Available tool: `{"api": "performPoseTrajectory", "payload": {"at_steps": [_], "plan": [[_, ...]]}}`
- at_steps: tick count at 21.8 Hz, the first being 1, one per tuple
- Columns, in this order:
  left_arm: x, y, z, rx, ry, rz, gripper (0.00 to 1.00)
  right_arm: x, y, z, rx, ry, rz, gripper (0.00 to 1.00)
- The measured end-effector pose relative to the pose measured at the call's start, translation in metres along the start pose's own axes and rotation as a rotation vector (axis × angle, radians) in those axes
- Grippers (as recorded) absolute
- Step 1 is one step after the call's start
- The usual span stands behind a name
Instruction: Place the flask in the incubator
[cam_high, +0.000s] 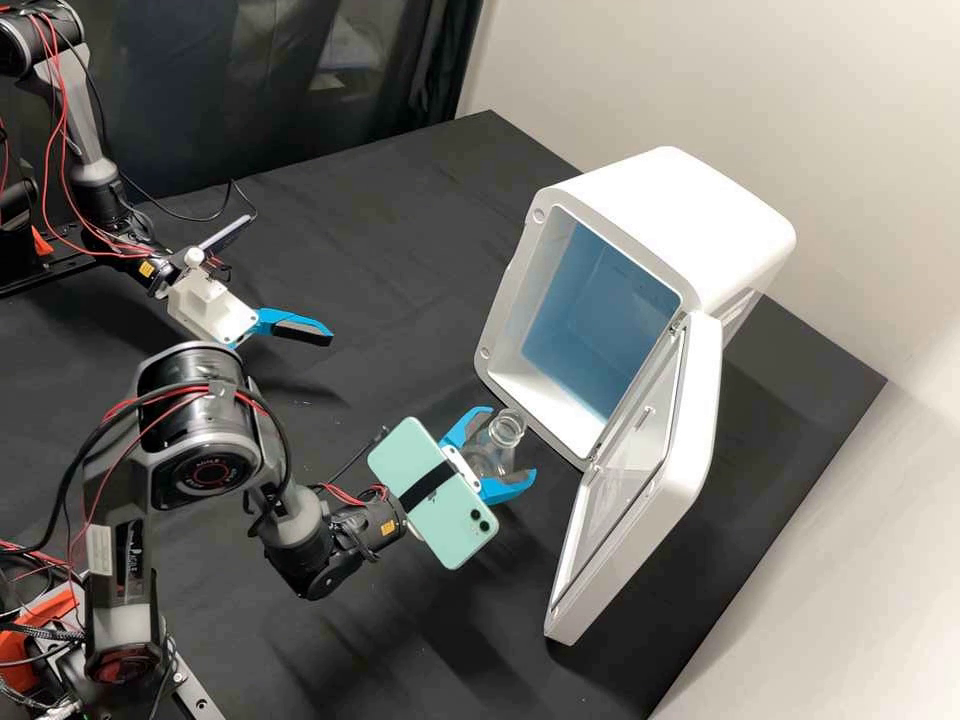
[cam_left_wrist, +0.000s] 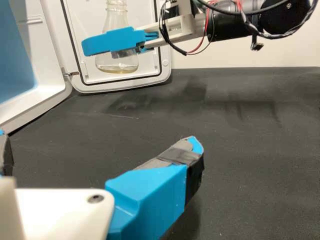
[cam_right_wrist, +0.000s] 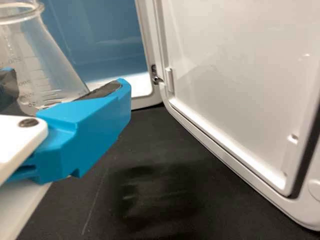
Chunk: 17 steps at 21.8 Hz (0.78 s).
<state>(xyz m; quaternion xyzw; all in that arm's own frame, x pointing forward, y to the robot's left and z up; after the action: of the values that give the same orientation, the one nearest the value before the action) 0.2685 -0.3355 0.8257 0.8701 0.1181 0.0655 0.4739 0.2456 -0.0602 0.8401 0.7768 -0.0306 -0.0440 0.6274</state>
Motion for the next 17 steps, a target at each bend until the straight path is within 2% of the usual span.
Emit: {"api": "performPoseTrajectory", "payload": {"at_steps": [4,8,10,13,15,17], "plan": [[0.0,0.0,0.0,0.0,0.0,0.0,1.0,0.0,-0.002,-0.005,-0.006,0.017,-0.007,0.0],[0.0,0.0,0.0,0.0,0.0,0.0,1.0,0.003,-0.012,-0.012,-0.008,0.044,-0.042,0.0],[-0.001,0.0017,-0.003,0.005,0.001,0.004,1.0,0.008,-0.014,-0.017,0.0,0.056,-0.034,0.0],[-0.006,0.0081,-0.012,0.001,0.025,0.025,1.0,0.011,-0.018,-0.023,0.001,0.071,-0.032,0.0],[-0.009,0.0151,-0.021,-0.018,0.052,0.051,1.0,0.012,-0.022,-0.025,0.005,0.076,-0.038,0.0],[-0.014,0.0227,-0.031,-0.019,0.081,0.079,1.0,0.013,-0.025,-0.028,0.006,0.081,-0.042,0.0]]}}
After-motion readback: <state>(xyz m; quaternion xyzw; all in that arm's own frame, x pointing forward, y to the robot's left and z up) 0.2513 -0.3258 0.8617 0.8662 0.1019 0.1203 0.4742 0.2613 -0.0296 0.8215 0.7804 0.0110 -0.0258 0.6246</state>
